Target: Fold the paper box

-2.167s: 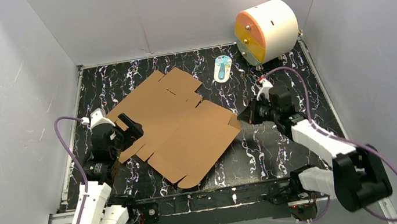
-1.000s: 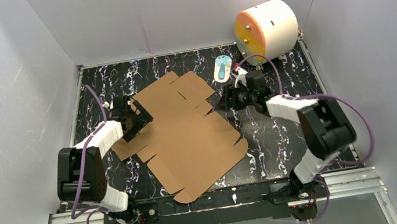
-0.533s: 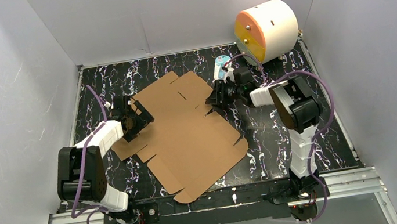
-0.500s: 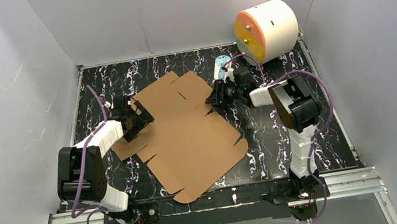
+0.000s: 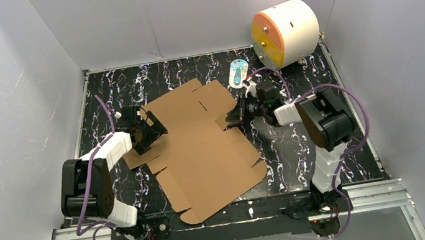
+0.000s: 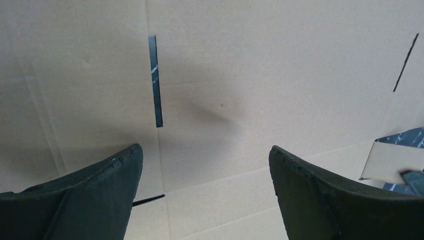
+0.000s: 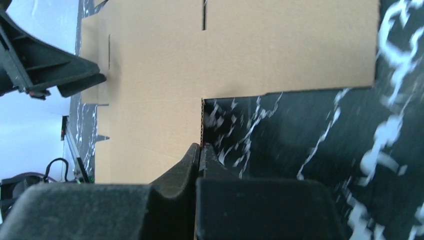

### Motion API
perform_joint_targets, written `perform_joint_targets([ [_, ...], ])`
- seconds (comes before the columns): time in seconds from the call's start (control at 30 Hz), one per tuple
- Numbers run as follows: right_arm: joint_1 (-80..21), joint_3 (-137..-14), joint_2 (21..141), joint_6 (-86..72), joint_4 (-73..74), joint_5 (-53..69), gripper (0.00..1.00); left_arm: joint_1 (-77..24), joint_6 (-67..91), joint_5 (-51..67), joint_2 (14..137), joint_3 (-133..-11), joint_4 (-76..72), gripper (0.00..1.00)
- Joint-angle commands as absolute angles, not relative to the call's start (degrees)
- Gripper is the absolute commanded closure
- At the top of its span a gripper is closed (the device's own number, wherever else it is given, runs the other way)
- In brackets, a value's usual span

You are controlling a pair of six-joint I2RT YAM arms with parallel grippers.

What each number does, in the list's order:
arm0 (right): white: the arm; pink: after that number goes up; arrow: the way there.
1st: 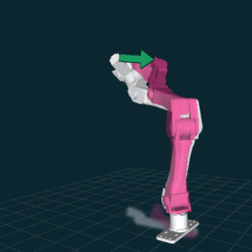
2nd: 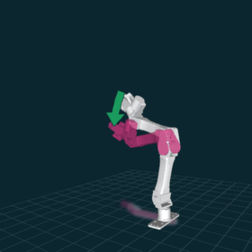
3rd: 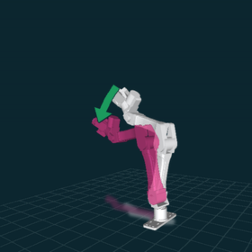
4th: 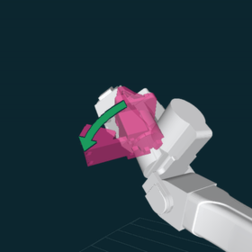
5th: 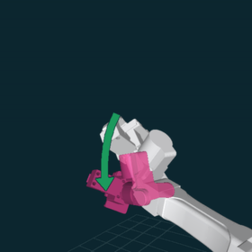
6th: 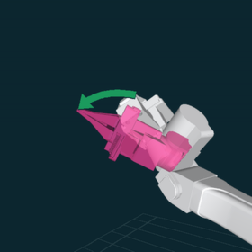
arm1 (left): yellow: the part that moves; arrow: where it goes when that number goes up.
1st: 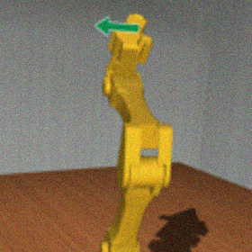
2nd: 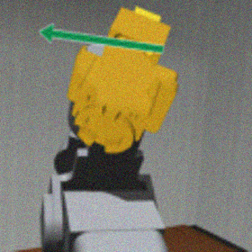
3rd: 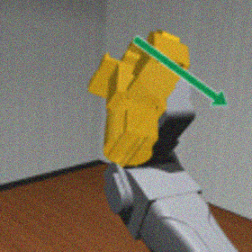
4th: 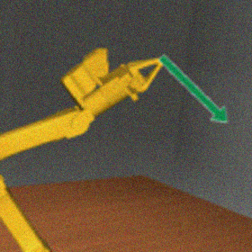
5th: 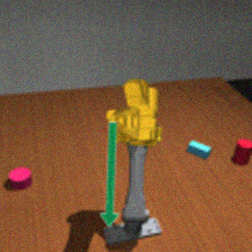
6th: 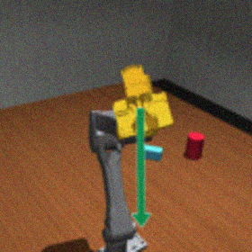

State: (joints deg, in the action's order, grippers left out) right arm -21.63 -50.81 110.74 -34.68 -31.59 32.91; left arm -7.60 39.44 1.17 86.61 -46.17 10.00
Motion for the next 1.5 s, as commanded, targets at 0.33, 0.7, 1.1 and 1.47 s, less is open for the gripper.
perform_joint_targets([
  [0.33, -21.8, -25.1, 76.1, -38.4, -20.4, 16.4, 0.98, -9.6, 42.6, 14.4, 79.8, -40.0, 6.8, 0.07],
  [0.7, -21.8, -13.8, 55.8, -39.7, -9.1, 7.8, 0.86, -8.1, 42.1, 15.8, 74.9, -47.6, 9.7, 0.05],
  [1.1, -21.9, -23.6, 54.4, -33.5, -9.6, 3.0, 0.46, -4.5, 39.9, 17.3, 87.1, -57.3, 9.1, 0.06],
  [1.47, -23.8, -43.6, 83.2, -24.9, -24.0, 14.3, 0.28, -4.4, 37.2, 17.4, 99.9, -66.5, 9.4, 0.07],
])
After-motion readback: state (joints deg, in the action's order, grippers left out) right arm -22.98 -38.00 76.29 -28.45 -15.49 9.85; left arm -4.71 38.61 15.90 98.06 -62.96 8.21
